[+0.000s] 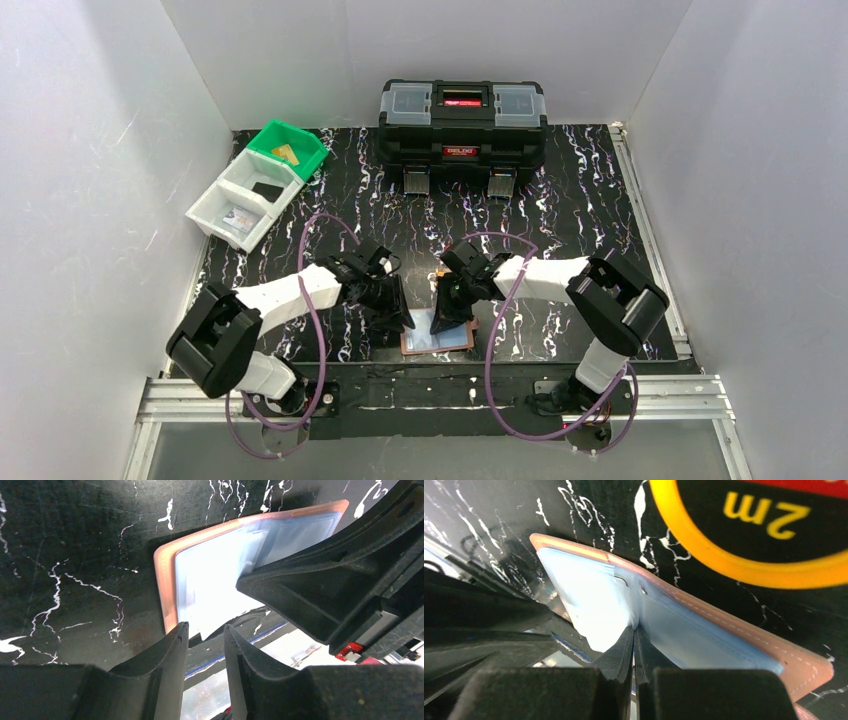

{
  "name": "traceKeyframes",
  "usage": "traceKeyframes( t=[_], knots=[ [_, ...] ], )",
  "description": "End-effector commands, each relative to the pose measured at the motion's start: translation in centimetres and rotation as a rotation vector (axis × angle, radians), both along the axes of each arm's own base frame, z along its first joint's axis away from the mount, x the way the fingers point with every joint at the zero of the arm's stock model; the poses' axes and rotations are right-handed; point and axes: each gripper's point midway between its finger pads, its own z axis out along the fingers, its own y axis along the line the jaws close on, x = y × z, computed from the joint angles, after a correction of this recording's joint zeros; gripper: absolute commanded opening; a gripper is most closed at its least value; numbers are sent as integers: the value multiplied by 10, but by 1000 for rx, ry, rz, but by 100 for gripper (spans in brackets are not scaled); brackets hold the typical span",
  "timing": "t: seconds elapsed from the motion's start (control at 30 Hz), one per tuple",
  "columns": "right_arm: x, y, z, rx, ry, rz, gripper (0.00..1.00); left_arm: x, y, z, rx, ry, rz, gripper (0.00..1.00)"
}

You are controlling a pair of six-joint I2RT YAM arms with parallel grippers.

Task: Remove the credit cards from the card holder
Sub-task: Remove the credit card from the card holder.

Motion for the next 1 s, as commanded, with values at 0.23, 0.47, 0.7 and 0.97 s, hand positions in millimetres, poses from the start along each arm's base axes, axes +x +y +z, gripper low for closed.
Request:
traceKeyframes(
  t=[0.23, 0.47, 0.7, 0.97],
  knots=[
    [-15, -15, -32, -4, 87, -17, 3, 6, -9, -12, 40, -7, -18, 27],
    [-11, -16, -31, 18, 95, -30, 3, 5, -8, -19, 61, -4, -42, 27],
    [-11, -14, -30, 32, 97, -26, 2, 6, -18, -19, 54, -16, -63, 24],
    [-9, -12, -25, 45, 87, -17, 2, 7, -25, -15, 51, -29, -71, 20]
  ],
)
